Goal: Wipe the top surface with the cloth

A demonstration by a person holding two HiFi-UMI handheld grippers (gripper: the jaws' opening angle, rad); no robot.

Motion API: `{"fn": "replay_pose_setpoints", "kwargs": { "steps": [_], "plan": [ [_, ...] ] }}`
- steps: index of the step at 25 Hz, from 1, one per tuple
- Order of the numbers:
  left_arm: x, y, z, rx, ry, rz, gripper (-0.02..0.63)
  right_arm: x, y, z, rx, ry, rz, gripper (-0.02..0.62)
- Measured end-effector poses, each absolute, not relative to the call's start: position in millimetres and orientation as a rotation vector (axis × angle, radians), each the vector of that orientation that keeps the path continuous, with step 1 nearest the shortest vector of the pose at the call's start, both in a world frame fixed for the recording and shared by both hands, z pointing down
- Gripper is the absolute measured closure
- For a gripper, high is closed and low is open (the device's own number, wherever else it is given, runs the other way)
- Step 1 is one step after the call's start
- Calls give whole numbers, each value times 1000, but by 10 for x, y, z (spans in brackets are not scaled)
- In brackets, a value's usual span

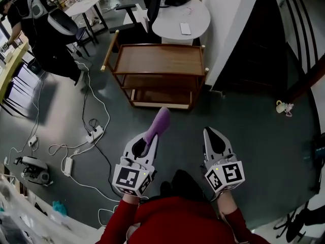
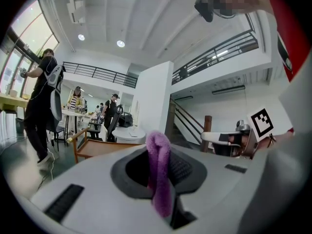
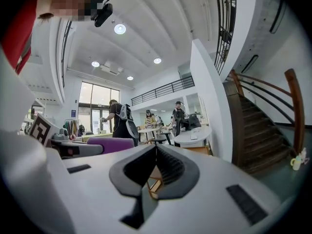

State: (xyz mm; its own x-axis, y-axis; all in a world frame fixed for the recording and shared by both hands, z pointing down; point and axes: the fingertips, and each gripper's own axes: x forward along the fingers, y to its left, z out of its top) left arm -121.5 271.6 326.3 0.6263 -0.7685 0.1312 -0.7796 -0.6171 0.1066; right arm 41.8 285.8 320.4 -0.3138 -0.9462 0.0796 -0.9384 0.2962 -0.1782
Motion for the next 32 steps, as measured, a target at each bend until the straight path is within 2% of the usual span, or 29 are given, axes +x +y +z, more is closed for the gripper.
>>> {"fn": "replay_pose_setpoints", "kwargs": {
  "steps": [9,17,32],
  "plan": [
    [-1074,1542,3519,2624,-1318,113,546,740,1671,3297,-1834,2463,-249,583],
    [-571,152,3395,2609,-1334,144,546,1294,348,3166,-1847,2449,-287,583],
    [-118,-1105,3584,2689,-1035,256,546,1330,-745,3156,-2001,2339,-295,583]
  ]
}}
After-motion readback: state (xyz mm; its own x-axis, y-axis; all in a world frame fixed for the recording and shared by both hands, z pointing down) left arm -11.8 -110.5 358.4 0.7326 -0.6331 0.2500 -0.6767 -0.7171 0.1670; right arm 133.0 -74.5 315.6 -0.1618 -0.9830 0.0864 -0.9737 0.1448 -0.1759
